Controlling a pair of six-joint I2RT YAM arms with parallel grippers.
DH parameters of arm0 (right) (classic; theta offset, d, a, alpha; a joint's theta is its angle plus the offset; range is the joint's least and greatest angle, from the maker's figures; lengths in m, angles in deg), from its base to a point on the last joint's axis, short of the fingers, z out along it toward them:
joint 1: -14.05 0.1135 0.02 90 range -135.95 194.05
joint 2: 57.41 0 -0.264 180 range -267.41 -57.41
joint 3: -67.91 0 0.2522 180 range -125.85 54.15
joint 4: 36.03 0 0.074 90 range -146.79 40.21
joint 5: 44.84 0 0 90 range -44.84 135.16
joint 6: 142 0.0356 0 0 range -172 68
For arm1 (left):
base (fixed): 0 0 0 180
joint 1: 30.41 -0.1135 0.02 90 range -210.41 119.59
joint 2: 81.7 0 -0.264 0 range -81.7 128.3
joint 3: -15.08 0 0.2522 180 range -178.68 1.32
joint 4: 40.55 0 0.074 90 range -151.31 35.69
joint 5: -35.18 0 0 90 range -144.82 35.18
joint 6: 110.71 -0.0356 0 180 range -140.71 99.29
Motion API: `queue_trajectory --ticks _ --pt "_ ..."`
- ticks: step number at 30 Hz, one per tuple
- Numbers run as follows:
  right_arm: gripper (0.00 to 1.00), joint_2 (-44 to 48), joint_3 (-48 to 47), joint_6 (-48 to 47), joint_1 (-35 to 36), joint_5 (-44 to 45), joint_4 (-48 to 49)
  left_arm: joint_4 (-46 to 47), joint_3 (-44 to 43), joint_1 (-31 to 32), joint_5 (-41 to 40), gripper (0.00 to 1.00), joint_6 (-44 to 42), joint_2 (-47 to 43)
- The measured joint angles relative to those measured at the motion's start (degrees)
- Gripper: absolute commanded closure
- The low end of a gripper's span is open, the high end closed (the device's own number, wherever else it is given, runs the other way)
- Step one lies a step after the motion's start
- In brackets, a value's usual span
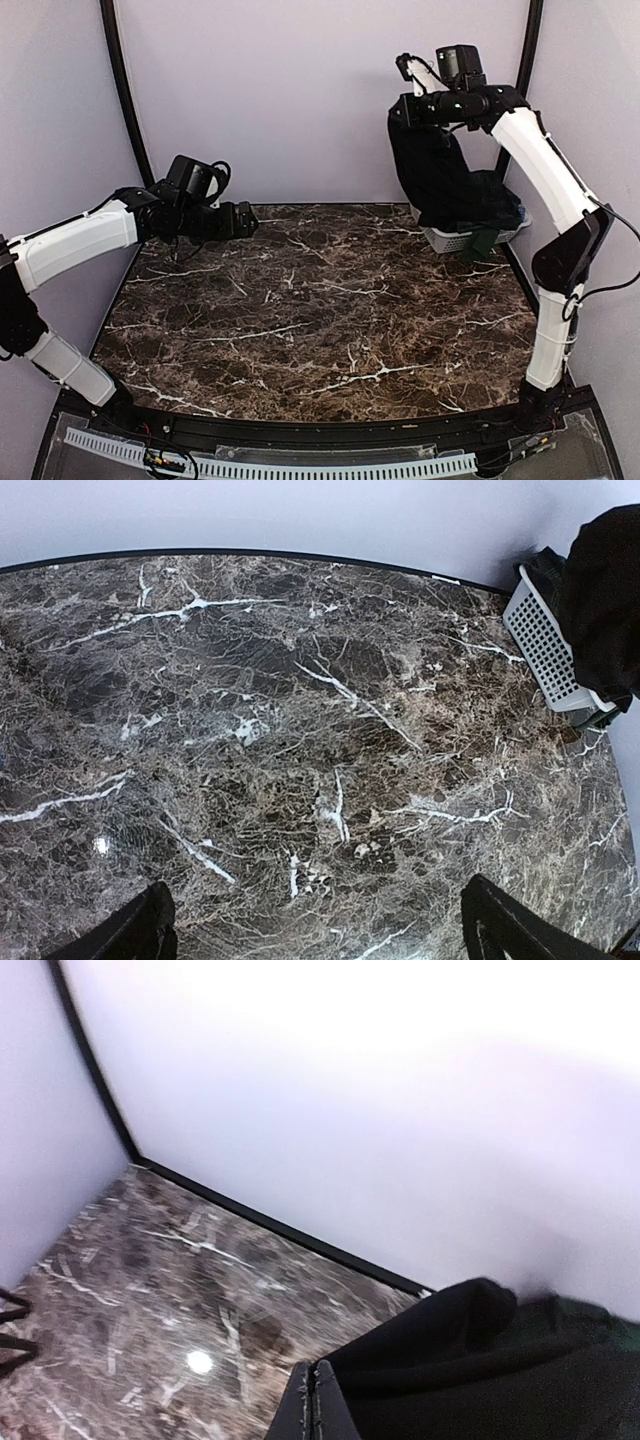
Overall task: Fold and stack the mixed laundry pile
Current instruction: Pick up the crumpled T-shirt from the bin, then place the crumpled T-shirt at the center of the board.
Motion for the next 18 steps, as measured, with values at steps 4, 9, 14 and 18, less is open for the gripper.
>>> queue_trajectory --ticks 4,9,14,18 --pt "1.00 -0.6 -9.3 0.5 8.0 -5.0 -1.5 0.1 -0.6 -0.1 0.0 0.01 0.3 0.0" --pt "1.00 2.7 -8.7 3.8 12.1 -13.0 0.5 -0.1 -0.6 -1.8 0.4 0.01 1.3 -1.2" --pt "1.00 11.1 5.6 5.8 11.6 -15.3 6.3 0.1 0.2 -4.7 0.3 0.01 2.2 -7.4" --pt "0.51 20.0 28.2 8.4 8.7 -13.5 14.4 1.2 2.8 -5.9 0.2 0.01 2.2 -14.1"
